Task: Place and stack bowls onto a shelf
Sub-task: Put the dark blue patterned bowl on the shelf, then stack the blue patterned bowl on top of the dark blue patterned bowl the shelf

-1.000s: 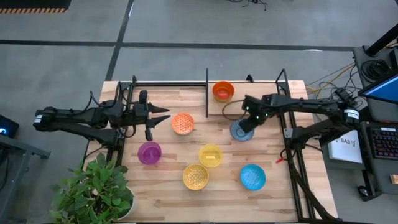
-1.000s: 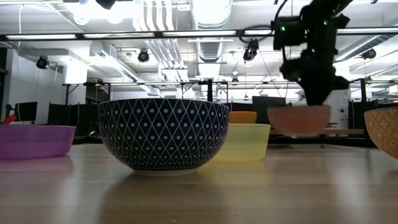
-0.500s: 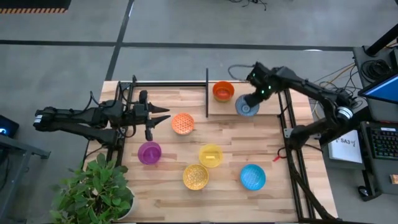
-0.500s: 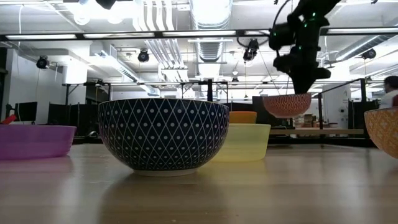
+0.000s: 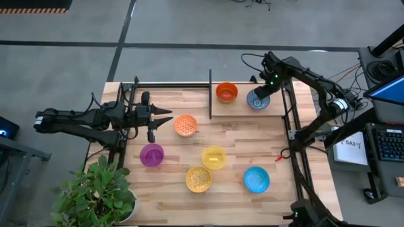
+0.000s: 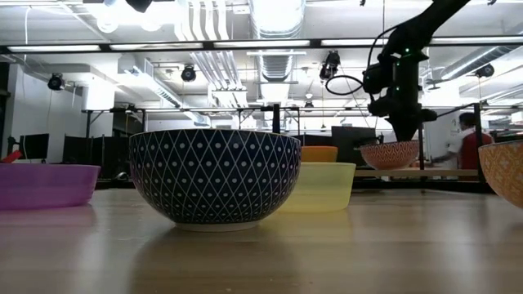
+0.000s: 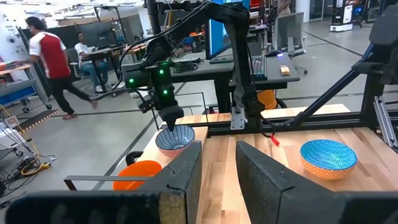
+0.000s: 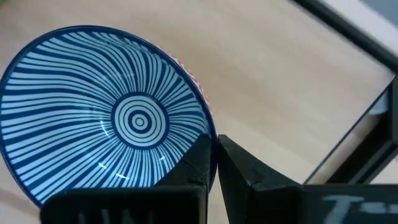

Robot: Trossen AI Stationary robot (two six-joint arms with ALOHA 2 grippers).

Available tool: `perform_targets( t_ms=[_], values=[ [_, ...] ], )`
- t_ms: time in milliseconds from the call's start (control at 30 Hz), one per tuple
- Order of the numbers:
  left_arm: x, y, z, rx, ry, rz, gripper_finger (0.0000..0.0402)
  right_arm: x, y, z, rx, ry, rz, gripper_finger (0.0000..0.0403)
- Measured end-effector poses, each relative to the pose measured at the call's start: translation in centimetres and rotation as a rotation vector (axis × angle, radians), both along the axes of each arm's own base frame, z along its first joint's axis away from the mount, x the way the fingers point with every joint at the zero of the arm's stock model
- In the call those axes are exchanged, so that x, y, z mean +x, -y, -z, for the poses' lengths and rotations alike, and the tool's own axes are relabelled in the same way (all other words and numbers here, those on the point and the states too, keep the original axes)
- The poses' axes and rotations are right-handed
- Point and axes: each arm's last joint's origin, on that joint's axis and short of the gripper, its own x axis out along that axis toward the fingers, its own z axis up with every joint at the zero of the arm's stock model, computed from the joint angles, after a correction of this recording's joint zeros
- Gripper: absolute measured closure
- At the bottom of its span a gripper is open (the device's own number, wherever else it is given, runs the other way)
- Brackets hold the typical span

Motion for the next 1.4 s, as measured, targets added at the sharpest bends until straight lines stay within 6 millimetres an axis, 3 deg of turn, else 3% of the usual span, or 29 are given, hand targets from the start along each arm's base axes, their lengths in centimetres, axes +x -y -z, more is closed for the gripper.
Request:
perform_targets(
  t_ms=[500,833,1000,1167,1400],
  values=[
    [0.0,0.0,0.0,0.001,-0.001,0.0,0.0319,-0.3,0.8,0.1,-0.05,-0.006,-0.025,0.0386],
    [0.0,0.0,0.0,0.001,-0.001,0.0,0.0319,-0.2,0.9,-0.3,-0.066,-0.003,0.008,0.0298],
    [0.0,0.0,0.0,0.001,0.0,0.0,0.0319,-0.3,0.9,-3.2,-0.065,-0.001,0.082,0.0272],
    [0.0,0.0,0.0,0.008,-0.003,0.001,0.0319,0.7,-1.8,-6.9,-0.078,0.04,0.055,0.0271],
    [0.1,0.0,0.1,0.02,-0.012,0.001,0.0319,2.1,-9.0,-9.8,-0.036,0.125,-0.044,0.0281]
  ],
)
